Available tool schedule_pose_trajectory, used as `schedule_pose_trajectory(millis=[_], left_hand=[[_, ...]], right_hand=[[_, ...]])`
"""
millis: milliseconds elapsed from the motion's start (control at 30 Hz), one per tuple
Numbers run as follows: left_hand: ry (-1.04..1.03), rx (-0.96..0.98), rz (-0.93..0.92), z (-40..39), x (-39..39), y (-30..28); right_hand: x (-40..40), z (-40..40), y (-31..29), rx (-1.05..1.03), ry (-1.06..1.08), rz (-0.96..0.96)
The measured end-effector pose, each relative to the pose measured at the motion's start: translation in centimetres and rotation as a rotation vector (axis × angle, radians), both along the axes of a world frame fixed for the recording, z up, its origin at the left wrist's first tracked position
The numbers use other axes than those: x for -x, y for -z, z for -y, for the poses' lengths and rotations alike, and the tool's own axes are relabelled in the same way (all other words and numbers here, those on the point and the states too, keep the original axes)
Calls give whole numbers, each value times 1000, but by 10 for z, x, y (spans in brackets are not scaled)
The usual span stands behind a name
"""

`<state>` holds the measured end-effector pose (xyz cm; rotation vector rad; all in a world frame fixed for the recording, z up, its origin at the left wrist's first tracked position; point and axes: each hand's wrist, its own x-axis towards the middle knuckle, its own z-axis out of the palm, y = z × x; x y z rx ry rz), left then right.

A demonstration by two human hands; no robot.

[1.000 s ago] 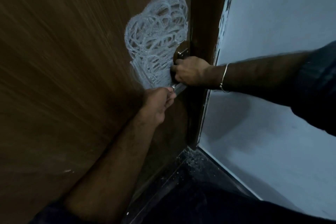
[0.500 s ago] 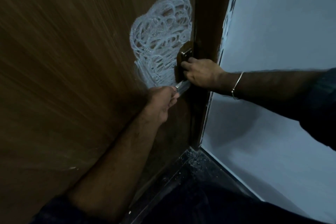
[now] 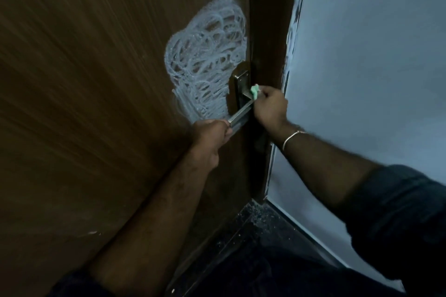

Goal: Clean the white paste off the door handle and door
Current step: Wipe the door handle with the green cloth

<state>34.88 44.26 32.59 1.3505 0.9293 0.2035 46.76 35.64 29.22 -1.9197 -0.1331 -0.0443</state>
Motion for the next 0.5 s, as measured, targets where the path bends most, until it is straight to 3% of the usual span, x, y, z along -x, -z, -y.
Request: schedule_pose_trajectory(millis=[133,233,367,500], left_hand=[[39,-28,0,-1,3,-2],[82,-75,0,-3,4,0],[220,-136,32,-8,11,4],[255,-243,1,-12,13,9]], right_hand=[[3,-3,-1,-813,151,-668],[24,-2,3,-994,-14,-961],[56,-4,6,-1033,-279,-1037],[44,0,-4,-1204,-183,-995]])
